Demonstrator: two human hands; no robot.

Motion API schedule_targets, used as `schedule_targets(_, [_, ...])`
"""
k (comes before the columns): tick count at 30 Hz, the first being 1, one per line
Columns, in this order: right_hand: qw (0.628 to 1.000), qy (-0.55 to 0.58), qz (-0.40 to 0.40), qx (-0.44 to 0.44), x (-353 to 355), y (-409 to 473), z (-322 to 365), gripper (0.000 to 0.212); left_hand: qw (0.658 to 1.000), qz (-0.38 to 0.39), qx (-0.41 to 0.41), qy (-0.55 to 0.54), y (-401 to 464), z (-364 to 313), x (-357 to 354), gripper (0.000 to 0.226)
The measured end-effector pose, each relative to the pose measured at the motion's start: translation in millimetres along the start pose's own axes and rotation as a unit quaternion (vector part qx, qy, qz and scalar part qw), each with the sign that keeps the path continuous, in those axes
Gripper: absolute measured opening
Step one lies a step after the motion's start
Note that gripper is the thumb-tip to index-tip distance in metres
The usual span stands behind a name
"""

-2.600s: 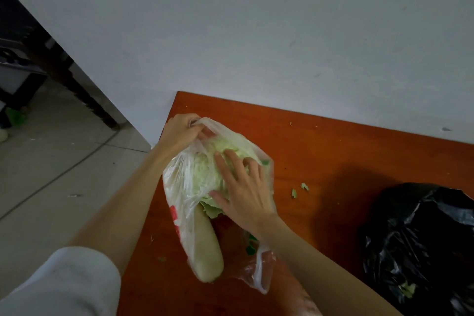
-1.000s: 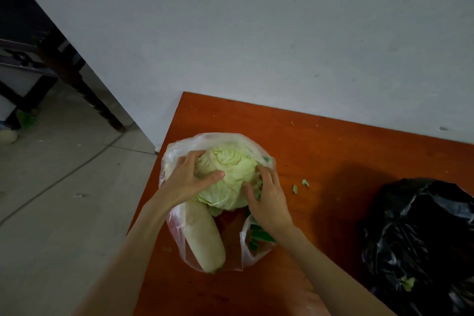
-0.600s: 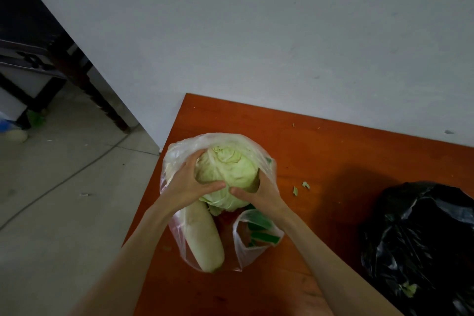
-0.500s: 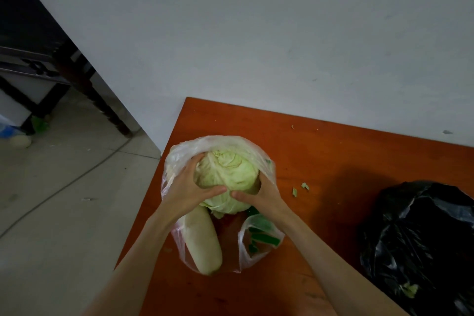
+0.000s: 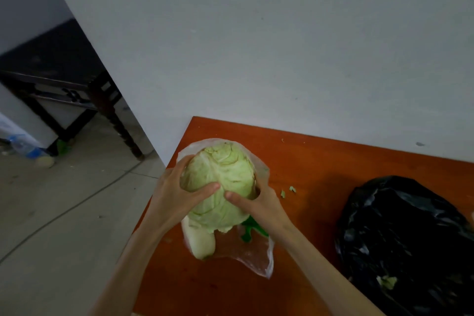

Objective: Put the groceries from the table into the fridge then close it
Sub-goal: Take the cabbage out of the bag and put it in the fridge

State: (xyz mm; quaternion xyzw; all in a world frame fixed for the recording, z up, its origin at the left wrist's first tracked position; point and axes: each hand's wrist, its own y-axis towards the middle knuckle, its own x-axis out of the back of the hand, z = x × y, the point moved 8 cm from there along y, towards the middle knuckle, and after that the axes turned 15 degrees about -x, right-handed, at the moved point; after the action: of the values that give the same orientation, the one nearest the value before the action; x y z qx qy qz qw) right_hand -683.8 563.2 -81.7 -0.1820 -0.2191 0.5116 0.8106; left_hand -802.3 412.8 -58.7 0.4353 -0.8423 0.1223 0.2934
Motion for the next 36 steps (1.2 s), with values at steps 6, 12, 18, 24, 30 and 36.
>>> schedule_targets(6, [0.997,0.04,-0.054,0.038,9,-59,-2,0.075,0.996,0.014,-0.071,-0.043,-30,-26,1,0.082])
schedule_targets(12, [0.989,0.06,-0.128,0.035,4,-126,-30,0.104,0.99,0.06,-0.119,-0.041,-79,-43,-4,0.103])
schedule_targets(18, [0.977,0.097,-0.191,0.001,1,-193,-76,0.121,0.976,0.123,-0.175,-0.044,-131,-67,-16,0.097])
schedule_targets(24, [0.939,0.2,-0.278,0.022,25,-291,-123,0.097,0.942,0.201,-0.266,-0.048,-189,-129,-61,0.098])
schedule_targets(30, [0.869,0.255,-0.422,0.046,78,-435,-185,0.083,0.877,0.291,-0.371,-0.094,-292,-229,-137,0.088])
schedule_targets(36, [0.786,0.233,-0.573,0.012,126,-628,-283,0.077,0.8,0.383,-0.43,-0.169,-456,-333,-236,0.096])
